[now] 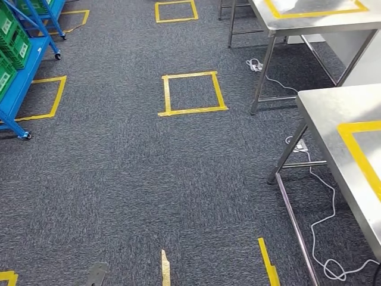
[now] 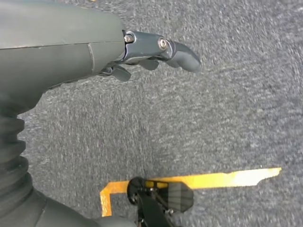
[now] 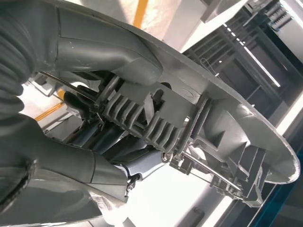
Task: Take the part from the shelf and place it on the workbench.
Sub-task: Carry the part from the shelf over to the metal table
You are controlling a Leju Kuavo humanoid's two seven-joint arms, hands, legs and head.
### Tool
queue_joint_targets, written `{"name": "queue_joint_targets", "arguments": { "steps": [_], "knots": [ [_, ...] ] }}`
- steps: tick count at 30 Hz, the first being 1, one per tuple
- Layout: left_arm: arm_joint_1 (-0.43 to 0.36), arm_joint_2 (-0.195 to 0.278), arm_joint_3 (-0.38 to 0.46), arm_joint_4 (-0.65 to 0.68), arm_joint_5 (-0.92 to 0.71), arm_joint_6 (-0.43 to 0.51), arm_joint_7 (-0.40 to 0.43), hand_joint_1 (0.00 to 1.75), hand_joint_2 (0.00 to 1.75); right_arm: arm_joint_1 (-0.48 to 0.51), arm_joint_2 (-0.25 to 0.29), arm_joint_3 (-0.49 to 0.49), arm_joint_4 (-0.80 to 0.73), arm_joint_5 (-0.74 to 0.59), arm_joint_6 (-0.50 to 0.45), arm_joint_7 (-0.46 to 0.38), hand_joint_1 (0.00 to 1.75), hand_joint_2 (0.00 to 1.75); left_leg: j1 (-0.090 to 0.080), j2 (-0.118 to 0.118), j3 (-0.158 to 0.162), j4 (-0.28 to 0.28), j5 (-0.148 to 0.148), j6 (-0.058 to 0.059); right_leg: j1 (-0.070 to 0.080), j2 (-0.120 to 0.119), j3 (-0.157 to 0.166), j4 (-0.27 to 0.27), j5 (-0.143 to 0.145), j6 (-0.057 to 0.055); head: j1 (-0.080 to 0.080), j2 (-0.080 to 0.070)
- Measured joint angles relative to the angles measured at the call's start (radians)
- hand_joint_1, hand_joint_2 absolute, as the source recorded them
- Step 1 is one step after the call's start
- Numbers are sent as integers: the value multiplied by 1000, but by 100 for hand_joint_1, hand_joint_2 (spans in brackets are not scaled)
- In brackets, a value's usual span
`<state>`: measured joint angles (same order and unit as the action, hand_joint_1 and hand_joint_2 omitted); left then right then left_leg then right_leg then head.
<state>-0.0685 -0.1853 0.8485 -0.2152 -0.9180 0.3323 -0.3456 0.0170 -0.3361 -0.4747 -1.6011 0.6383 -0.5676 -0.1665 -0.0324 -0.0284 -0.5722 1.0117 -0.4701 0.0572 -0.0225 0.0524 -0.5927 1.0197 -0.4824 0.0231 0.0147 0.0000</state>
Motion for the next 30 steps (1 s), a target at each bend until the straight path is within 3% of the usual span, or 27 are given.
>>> {"name": "queue_joint_targets", "arguments": {
  "steps": [2, 3, 5, 7, 8, 11, 13, 15, 17, 19, 21, 22, 23, 24, 26, 27, 28, 30],
  "knots": [
    [-1, 0, 0, 0, -2, 0, 0, 0, 175, 7, -2, -7, 3, 10, 13, 9, 175, 175, 5, 11, 6, -21, 10, 2, 1, -11, -15, 21, -18, 7, 1, 0],
    [-1, 0, 1, 0, -3, 0, 0, 0, 175, 9, -4, -11, 6, 16, 19, 16, 175, 175, 7, 17, 9, -30, 15, 3, 2, -20, -34, 57, -40, 9, 2, 0],
    [0, -2, 1, 0, -5, 0, 1, 0, 175, 16, -5, -21, 13, 28, 30, 30, 175, 175, 8, 26, 8, -32, 17, 4, 1, -37, -89, 177, -99, 17, 3, 0],
    [1, -4, 2, 0, -7, -1, 3, 0, 175, 26, -6, -34, 22, 43, 42, 45, 175, 175, 9, 35, 8, -30, 16, 3, -3, -42, -127, 257, -120, 27, 3, 0],
    [2, -5, 3, 0, -9, -1, 5, 0, 175, 31, -7, -41, 28, 52, 51, 54, 175, 175, 11, 39, 8, -29, 14, 1, -5, -45, -120, 245, -104, 32, 3, 0],
    [1, -5, 6, 0, -14, -2, 8, 0, 175, 43, -14, -66, 52, 79, 79, 79, 175, 175, 14, 51, 6, -12, 3, -16, -14, -69, -23, 63, -25, 46, 5, 0],
    [1, -3, 8, 0, -15, -3, 9, 0, 175, 49, -17, -83, 67, 89, 90, 86, 175, 175, 10, 55, 2, 2, -5, -27, -12, -75, 11, 4, -16, 35, 6, 0],
    [0, -3, 9, 0, -17, -2, 9, 0, 175, 55, -18, -96, 78, 98, 102, 89, 175, 175, 10, 60, 1, 6, -7, -32, -9, -64, 10, 7, -15, 15, 4, 0],
    [-1, -3, 9, 0, -19, -1, 9, 0, 175, 58, -19, -108, 89, 109, 120, 93, 175, 175, 14, 57, -5, 28, -27, -40, -10, -56, 10, 8, -13, 4, 2, 0],
    [-1, -3, 9, 0, -22, 0, 9, 0, 175, 59, -19, -119, 101, 119, 137, 99, 175, 175, 17, 45, -42, 121, -84, -49, -9, -49, 10, 7, -11, -5, -1, 0],
    [0, -3, 10, 0, -24, 0, 10, 0, 175, 60, -19, -128, 116, 128, 154, 104, 175, 175, 19, 39, -102, 258, -145, -50, -6, -41, 9, 7, -11, -9, -3, 0],
    [1, -3, 10, 0, -24, 0, 11, 0, 175, 60, -19, -134, 125, 134, 163, 106, 175, 175, 19, 37, -120, 301, -155, -47, -3, -36, 10, 7, -11, -10, -3, 0],
    [1, -3, 10, 0, -24, 0, 12, 0, 175, 61, -19, -139, 135, 139, 170, 107, 175, 175, 18, 35, -122, 304, -144, -42, 0, -31, 10, 7, -11, -10, -3, 0],
    [2, -3, 10, 0, -24, 0, 12, 0, 175, 61, -19, -145, 145, 144, 177, 107, 175, 175, 16, 31, -106, 268, -115, -34, 2, -25, 10, 7, -11, -11, -2, 0],
    [2, -2, 10, 0, -25, 0, 13, 0, 175, 61, -18, -153, 159, 149, 184, 107, 175, 175, 8, 8, -40, 127, -45, -13, 4, -14, 10, 7, -10, -11, -2, 0],
    [2, -1, 11, 0, -25, 0, 13, 0, 175, 60, -18, -155, 165, 150, 184, 107, 175, 175, 4, -3, -13, 67, -24, -5, 4, -9, 9, 7, -9, -9, -2, 0],
    [2, 0, 11, 0, -25, 0, 13, 0, 175, 60, -16, -156, 170, 151, 185, 107, 175, 175, 1, -11, 4, 29, -15, 1, 2, -3, 7, 7, -8, -7, -3, 0],
    [1, 0, 11, 0, -25, 0, 13, 0, 175, 62, -15, -158, 179, 154, 189, 107, 175, 175, 0, -10, 11, 7, -15, 4, 0, 7, 2, 3, -2, 2, -4, 0]
  ]
}}
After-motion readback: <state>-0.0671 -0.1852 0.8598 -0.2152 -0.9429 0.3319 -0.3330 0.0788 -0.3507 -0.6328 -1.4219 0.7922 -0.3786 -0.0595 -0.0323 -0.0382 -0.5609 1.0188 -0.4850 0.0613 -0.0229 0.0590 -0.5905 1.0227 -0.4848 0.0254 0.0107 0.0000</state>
